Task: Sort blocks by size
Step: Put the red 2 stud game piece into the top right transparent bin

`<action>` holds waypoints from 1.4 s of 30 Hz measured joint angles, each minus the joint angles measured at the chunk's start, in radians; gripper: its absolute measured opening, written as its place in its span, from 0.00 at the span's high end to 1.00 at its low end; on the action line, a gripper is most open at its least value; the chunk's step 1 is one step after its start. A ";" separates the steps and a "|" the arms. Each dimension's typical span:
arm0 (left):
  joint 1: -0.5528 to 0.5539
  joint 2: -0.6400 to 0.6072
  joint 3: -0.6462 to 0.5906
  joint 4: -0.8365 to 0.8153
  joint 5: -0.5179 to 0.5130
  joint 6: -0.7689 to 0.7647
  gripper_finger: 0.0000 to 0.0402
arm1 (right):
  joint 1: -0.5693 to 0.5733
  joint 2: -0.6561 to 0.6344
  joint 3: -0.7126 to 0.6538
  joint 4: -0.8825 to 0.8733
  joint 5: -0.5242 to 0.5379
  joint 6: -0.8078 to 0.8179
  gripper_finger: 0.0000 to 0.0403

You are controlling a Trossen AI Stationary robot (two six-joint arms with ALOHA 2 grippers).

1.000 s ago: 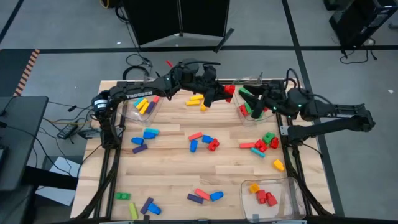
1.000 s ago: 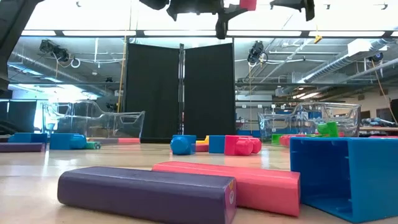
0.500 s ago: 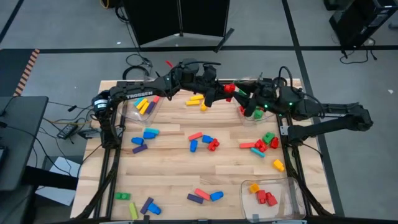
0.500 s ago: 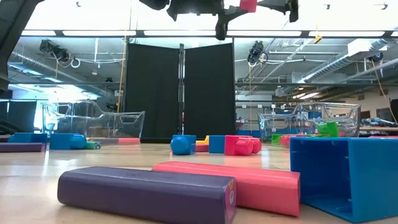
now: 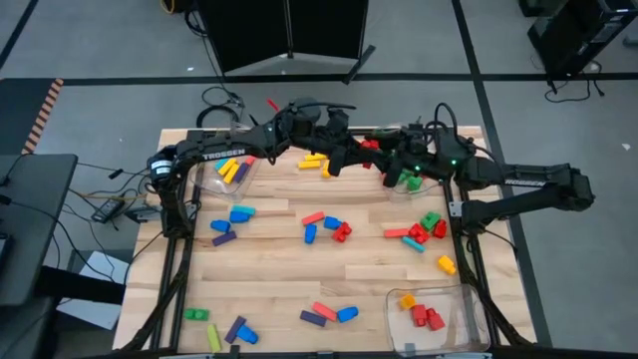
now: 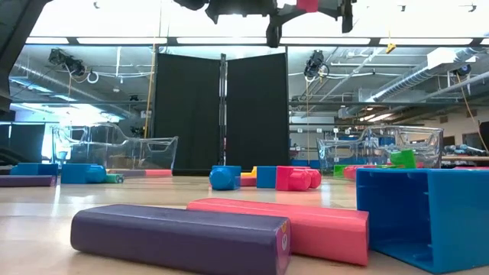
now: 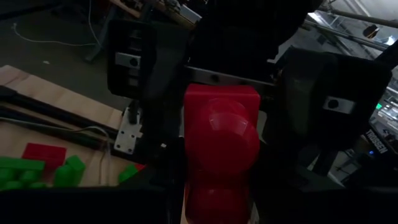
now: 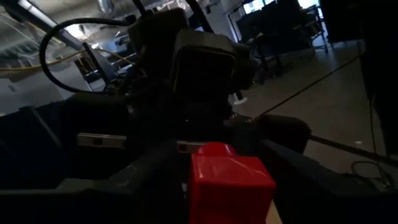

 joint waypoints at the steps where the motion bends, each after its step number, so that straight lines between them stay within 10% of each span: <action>1: 0.000 0.000 0.000 -0.002 0.000 0.000 0.63 | 0.000 0.001 0.000 0.002 0.000 -0.005 0.43; 7: 0.000 0.000 0.000 -0.016 0.005 0.014 0.62 | -0.001 0.003 0.000 -0.002 -0.012 0.002 0.64; 26: 0.016 0.000 -0.001 -0.027 0.005 0.044 0.38 | -0.029 -0.003 0.000 -0.020 -0.089 -0.019 0.64; 32: 0.084 -0.001 0.000 0.019 0.164 -0.017 0.36 | -0.064 -0.039 0.000 -0.076 -0.084 -0.001 0.64; 42: 0.171 -0.061 0.000 -0.145 0.178 0.121 0.37 | -0.174 -0.040 0.099 -0.485 0.004 0.029 0.64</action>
